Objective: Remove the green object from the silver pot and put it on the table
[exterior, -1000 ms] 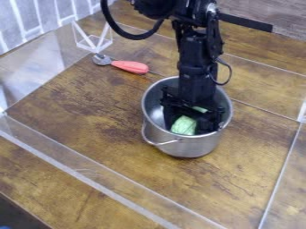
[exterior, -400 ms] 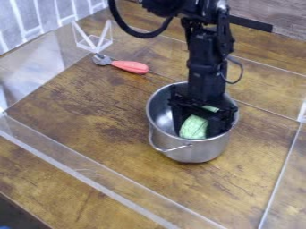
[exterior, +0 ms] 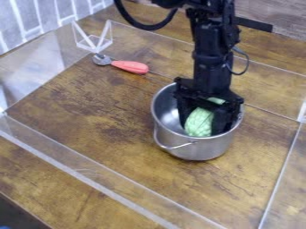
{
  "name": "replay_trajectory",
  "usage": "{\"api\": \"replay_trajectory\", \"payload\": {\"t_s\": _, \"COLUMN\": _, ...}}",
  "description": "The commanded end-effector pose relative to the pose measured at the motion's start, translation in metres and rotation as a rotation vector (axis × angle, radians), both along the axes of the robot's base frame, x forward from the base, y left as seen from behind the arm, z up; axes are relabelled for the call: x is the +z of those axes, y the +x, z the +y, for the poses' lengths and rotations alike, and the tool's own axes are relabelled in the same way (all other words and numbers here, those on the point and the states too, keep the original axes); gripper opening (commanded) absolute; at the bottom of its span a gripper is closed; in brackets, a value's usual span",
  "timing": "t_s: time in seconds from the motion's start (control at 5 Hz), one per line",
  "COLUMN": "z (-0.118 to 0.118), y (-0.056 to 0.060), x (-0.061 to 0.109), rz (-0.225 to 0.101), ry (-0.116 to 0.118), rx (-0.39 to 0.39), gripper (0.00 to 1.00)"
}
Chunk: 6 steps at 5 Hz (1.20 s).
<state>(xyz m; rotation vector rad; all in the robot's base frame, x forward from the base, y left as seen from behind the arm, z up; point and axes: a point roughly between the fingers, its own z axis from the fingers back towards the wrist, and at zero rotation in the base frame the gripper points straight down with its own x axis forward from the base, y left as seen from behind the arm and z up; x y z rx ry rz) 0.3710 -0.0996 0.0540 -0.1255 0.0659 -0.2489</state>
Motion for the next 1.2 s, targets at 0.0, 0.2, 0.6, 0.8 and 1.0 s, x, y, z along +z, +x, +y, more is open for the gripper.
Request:
{"api": "replay_trajectory", "payload": {"t_s": 0.0, "z": -0.001, "y": 0.009, "x": 0.032, "rz": -0.107, "ry": -0.024, "rx": -0.048, "gripper": 0.0}}
{"api": "replay_trajectory", "payload": {"t_s": 0.2, "z": 0.004, "y": 0.01, "x": 0.026, "rz": -0.106, "ry": -0.025, "rx": -0.08, "gripper": 0.0}}
{"api": "replay_trajectory", "payload": {"t_s": 0.6, "z": -0.006, "y": 0.009, "x": 0.019, "rz": -0.104, "ry": -0.028, "rx": -0.135, "gripper": 0.0}}
{"api": "replay_trajectory", "payload": {"t_s": 0.8, "z": 0.0, "y": 0.007, "x": 0.02, "rz": -0.103, "ry": -0.026, "rx": -0.121, "gripper": 0.0}}
{"api": "replay_trajectory", "payload": {"t_s": 1.0, "z": 0.006, "y": 0.004, "x": 0.022, "rz": -0.103, "ry": -0.025, "rx": -0.108, "gripper": 0.0}}
